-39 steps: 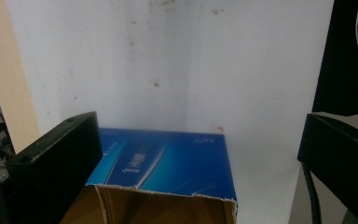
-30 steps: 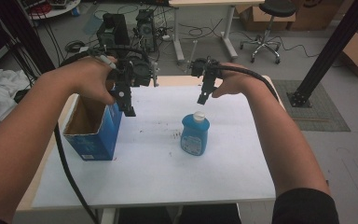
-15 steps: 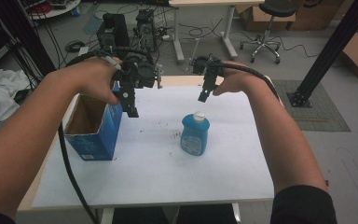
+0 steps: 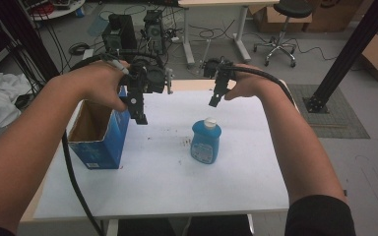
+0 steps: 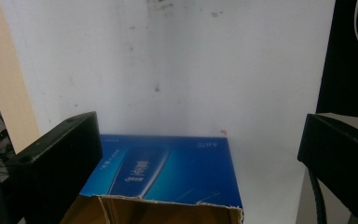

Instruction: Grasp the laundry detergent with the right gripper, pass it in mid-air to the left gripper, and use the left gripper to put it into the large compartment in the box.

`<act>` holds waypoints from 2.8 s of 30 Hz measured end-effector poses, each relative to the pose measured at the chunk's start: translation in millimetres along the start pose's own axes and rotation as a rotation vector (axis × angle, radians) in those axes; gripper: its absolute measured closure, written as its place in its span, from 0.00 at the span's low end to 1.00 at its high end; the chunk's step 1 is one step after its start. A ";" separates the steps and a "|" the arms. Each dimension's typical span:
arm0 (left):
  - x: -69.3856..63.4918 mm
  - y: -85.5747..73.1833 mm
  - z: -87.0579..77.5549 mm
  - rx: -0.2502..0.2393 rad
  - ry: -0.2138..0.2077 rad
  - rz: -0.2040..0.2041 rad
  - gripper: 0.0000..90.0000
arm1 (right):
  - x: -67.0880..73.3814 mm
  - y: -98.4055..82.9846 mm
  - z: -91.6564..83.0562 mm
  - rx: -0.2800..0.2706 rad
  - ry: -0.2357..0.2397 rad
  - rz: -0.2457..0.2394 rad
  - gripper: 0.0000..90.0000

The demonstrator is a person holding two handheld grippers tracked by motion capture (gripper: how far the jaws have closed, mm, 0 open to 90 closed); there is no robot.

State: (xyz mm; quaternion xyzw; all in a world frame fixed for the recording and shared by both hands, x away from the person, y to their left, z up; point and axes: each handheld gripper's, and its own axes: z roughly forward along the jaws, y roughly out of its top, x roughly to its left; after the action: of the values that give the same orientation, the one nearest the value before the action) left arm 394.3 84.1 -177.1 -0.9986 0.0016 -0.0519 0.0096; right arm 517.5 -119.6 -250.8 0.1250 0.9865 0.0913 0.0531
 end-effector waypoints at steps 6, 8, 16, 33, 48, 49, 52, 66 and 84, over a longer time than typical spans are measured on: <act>-0.5 0.0 -2.1 -0.002 0.017 0.002 0.00 | -2.6 -4.4 -5.8 -0.082 0.009 0.022 0.00; -1.6 -0.3 -3.1 -0.013 0.023 0.002 0.00 | -4.2 -10.2 -8.6 -0.134 0.020 0.037 0.00; -5.5 0.8 -1.8 -0.013 0.025 0.002 0.00 | -2.6 -36.7 -15.7 -0.348 0.073 0.079 0.00; -16.3 3.4 -5.2 -0.023 0.042 0.027 0.00 | 8.7 -99.1 -16.8 -0.703 0.106 0.156 0.00; -20.8 2.1 -4.4 -0.029 0.047 0.041 0.00 | 46.7 -145.3 -14.4 -0.807 0.067 0.115 0.00; -20.8 2.1 -4.4 -0.029 0.047 0.041 0.00 | 49.7 -147.7 -13.7 -0.813 0.068 0.111 0.00; -21.8 1.5 -4.9 -0.029 0.047 0.043 0.00 | 59.1 -153.7 -11.4 -0.820 0.054 0.091 0.00; -24.8 -0.9 -6.2 -0.029 0.057 0.042 0.00 | 100.8 -168.5 15.1 -0.798 0.059 0.034 0.00; -30.5 -1.3 -5.9 -0.035 0.061 0.046 0.00 | 119.7 -156.8 72.0 -0.820 0.067 0.075 0.00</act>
State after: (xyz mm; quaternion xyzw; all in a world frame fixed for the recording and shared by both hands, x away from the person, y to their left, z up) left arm 363.4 85.4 -174.3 -0.9963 0.0259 -0.0822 -0.0070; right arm 374.3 -226.2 -361.3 0.1262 0.8643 0.4827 0.0629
